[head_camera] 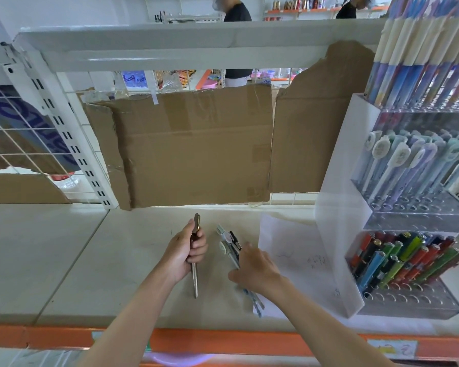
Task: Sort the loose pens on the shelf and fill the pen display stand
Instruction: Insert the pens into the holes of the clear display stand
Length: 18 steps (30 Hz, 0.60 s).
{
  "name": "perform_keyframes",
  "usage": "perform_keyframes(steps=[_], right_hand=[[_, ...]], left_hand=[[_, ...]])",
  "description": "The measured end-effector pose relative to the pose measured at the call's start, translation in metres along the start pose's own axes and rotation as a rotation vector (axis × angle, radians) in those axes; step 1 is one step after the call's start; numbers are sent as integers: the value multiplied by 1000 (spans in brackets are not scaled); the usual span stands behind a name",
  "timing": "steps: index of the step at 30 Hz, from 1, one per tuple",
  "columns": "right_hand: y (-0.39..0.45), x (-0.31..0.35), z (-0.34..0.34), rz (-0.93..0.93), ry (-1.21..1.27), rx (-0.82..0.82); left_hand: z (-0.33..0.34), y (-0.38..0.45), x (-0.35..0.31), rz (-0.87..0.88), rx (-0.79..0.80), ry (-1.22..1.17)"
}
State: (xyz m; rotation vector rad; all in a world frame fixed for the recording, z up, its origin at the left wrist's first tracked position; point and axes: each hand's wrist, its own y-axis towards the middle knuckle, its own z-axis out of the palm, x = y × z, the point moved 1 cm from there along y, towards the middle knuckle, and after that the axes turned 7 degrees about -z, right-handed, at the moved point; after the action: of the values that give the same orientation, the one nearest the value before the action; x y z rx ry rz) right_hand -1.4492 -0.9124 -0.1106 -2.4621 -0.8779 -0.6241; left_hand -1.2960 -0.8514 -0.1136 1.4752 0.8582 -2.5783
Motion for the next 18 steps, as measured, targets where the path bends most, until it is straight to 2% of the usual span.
perform_keyframes(steps=[6,11,18], right_hand=[[1,-1,1,5,-5,-12],[2,-2,2,9,8,-18],[1,-5,-3,-9,206,-63]], left_hand=[[0,1,0,10,7,-61],[-1,2,2,39,-3,6],[3,3,20,83,-9,123]])
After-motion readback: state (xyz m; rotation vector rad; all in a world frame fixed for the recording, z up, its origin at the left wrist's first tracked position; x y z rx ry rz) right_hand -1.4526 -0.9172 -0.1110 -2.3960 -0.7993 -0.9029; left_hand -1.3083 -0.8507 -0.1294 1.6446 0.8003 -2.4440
